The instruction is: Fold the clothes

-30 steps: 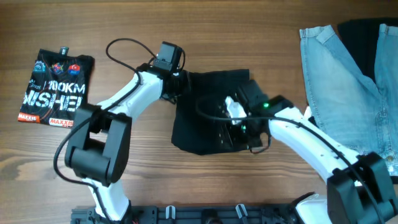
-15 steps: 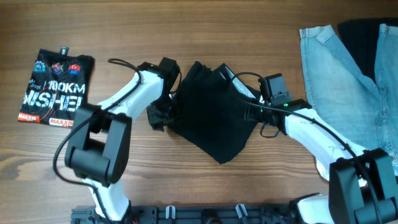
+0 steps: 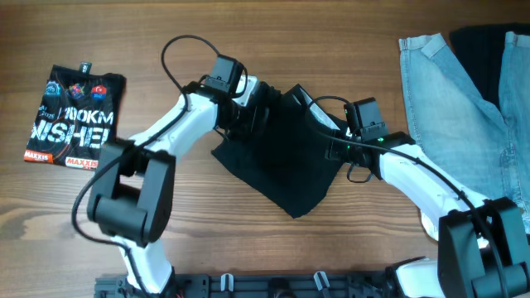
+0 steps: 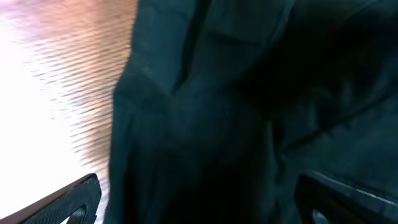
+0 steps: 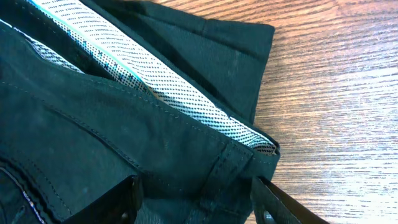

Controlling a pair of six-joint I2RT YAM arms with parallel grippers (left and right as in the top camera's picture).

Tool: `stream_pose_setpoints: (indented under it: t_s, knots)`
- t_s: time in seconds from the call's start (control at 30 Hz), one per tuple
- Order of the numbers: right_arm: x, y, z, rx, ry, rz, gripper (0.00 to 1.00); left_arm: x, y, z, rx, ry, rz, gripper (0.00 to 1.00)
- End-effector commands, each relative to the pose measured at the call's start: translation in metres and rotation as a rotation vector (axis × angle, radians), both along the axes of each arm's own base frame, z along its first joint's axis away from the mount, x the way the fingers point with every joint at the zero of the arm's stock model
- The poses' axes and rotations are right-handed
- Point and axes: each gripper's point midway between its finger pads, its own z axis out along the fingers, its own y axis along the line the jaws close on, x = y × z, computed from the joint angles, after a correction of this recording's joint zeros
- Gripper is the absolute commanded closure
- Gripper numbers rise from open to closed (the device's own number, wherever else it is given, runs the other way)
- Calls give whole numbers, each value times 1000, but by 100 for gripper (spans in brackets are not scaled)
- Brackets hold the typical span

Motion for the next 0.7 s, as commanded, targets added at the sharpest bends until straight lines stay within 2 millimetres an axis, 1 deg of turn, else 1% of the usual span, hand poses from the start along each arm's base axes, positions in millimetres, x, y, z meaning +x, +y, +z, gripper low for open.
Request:
stream_pose_setpoints:
  t_s: [0.0,0.03,0.07,0.1,0.13,0.17,0.2,0.23,0.27,0.3,0.33,0.37,0.43,0.47,0.5,0.53,0.57,0.6,0.67]
  knots:
    - [-3,-6,-7,-32,14,1,38,-12,-12,-25,-53,80,-58,4]
    - [-3,-6,-7,-32,15,1,38,-18,-20,-27,-77,103,-77,18]
    - [-3,-6,-7,-32,16,1,38,-21,-24,-26,-83,108,-88,25]
    - [-4,-6,-7,-33,19,2,38,-23,-29,-26,-83,104,-101,36]
    - [-6,-7,-8,-36,27,2,38,-22,-31,-26,-75,94,-106,51]
    - [-10,-8,-9,-41,44,2,35,-20,-29,-27,-63,84,-101,67]
    - [-13,-9,-10,-46,58,5,34,-16,-26,-27,-56,73,-94,86]
    - [-15,-10,-8,-59,63,31,33,-12,-21,-25,-43,62,-78,94]
    - [-16,-12,-3,-74,65,44,32,-4,-10,-21,-17,45,-50,96]
    - [-14,-15,9,-93,58,40,32,6,4,-13,16,23,13,96]
    - [-11,-19,20,-110,42,30,32,18,23,-1,54,-12,88,96]
    - [-6,-20,41,-106,-5,32,31,35,47,21,77,-72,176,96]
    - [-4,-20,66,-92,-69,32,30,55,92,64,77,-174,311,96]
    - [-7,-21,73,-89,-81,31,31,62,126,92,75,-235,391,96]
    - [-10,-21,75,-85,-81,32,30,66,152,108,81,-275,452,95]
    - [-14,-19,74,-73,-66,40,30,69,187,123,97,-319,523,92]
    - [-17,-18,73,-67,-52,44,30,68,222,133,106,-343,600,91]
    - [-20,-19,72,-70,-39,45,30,65,255,135,117,-345,675,91]
    - [-21,-19,71,-72,-32,45,30,59,297,135,133,-347,766,91]
